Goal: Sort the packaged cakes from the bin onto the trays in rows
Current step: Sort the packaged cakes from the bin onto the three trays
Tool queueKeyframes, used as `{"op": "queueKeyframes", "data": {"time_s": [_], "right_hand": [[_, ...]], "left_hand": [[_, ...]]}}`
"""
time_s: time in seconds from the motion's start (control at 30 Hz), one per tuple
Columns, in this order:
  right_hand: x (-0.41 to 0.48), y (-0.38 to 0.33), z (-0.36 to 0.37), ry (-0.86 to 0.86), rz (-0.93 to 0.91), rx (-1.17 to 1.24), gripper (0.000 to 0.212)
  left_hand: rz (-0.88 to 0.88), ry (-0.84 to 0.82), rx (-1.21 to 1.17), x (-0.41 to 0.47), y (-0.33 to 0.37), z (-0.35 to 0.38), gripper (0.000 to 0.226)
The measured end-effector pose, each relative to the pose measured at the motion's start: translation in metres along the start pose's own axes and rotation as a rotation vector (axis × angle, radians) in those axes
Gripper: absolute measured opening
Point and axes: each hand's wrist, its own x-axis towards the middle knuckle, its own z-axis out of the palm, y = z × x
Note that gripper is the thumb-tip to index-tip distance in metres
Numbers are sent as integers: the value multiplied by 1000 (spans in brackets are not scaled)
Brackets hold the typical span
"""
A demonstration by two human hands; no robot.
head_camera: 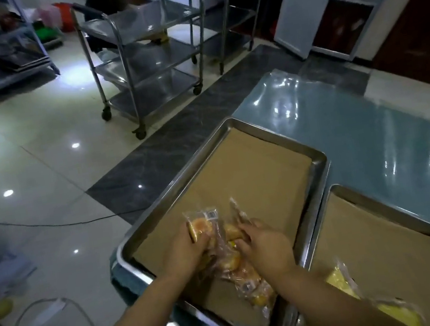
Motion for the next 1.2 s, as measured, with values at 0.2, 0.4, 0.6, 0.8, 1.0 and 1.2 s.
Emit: {"op": "queueKeyframes", "data": {"time_s": [0.2,0.4,0.6,0.8,1.0,1.2], "right_hand": [[7,-21,24,-22,42,-97,41],[7,-26,36,-54,70,-76,50],[-13,-19,23,-36,110,62,62],[-53,-10,-12,304,206,30,40],[-121,32,-37,605,374,-112,34],[-211,85,-33,421,672,-208,55]], "left_hand": [[82,97,371,21,-9,-13,53],[454,15,734,31,-13,-10,76],[584,-171,811,40,-7,3,60],[751,-112,604,39,28,27,36],[964,-263,512,-4,66,93,33],[1112,-435,510,-48,74,146,30]]}}
